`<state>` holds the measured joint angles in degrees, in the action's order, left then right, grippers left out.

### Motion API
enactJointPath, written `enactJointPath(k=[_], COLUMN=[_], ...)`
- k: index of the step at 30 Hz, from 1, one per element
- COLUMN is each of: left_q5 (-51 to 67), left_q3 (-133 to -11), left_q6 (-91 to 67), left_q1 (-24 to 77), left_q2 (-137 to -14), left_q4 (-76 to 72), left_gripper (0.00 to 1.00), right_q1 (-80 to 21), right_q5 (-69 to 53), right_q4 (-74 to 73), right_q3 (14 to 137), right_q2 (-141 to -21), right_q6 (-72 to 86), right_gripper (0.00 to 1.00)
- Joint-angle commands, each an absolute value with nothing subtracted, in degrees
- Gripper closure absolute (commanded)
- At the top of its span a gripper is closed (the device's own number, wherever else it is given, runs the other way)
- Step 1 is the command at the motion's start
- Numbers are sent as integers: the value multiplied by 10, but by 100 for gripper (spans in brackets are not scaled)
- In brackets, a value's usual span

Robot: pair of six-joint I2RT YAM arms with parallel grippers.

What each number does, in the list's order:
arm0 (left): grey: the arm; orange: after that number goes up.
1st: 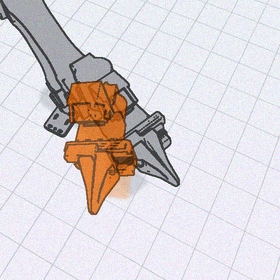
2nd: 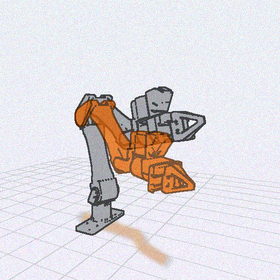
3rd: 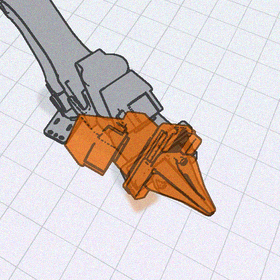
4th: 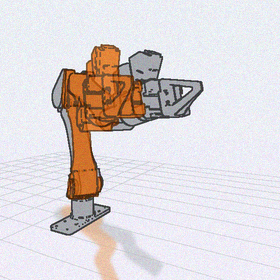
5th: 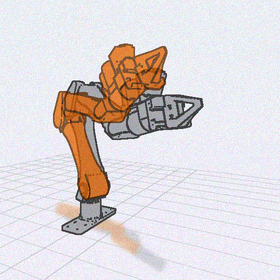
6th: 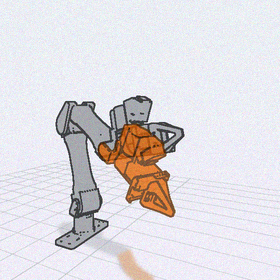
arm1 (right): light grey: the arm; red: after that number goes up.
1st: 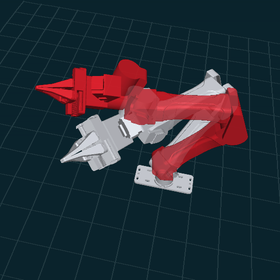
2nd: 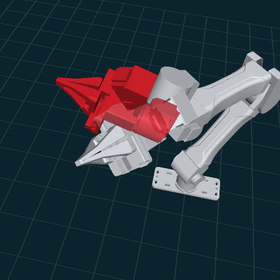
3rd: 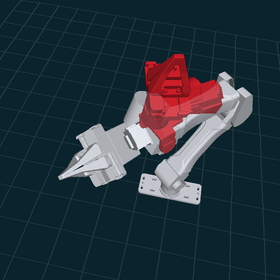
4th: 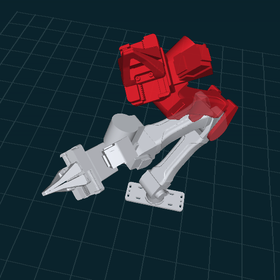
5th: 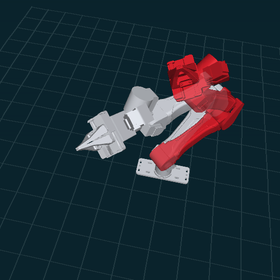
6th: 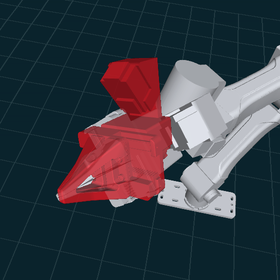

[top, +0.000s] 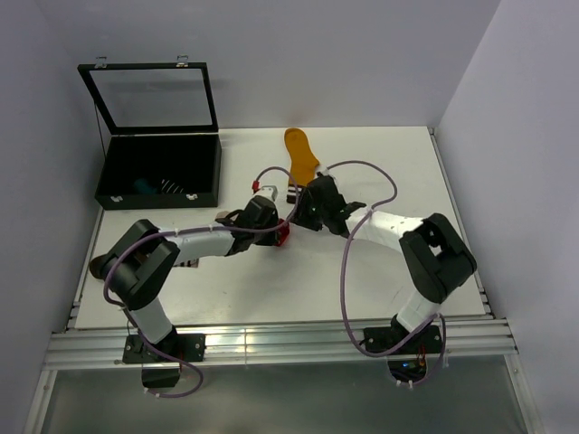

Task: Roll the socks
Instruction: Roll the sock at the center of the board.

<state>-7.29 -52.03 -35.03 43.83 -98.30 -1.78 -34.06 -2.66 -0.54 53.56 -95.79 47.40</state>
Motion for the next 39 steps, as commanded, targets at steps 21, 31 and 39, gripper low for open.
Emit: enactJointPath(k=[21,31,39], left_q5=[91,103,112], left_q3=[-422,-403,-403], left_q6=[-493,-508,-509], left_q1=[320,304,301], left_q2=[-961,-951,-955], left_q4=[-78,-91,-91], left_gripper=[99,98,97], right_q1=[-328,-330,-333], right_q5=[-130,-149,-149], right_q4=[106,125,124], right_q3=[533,541,557], right_q2=[-1048,-1100,-1131], right_q6=[484,484,477], right_gripper=[50,57,59])
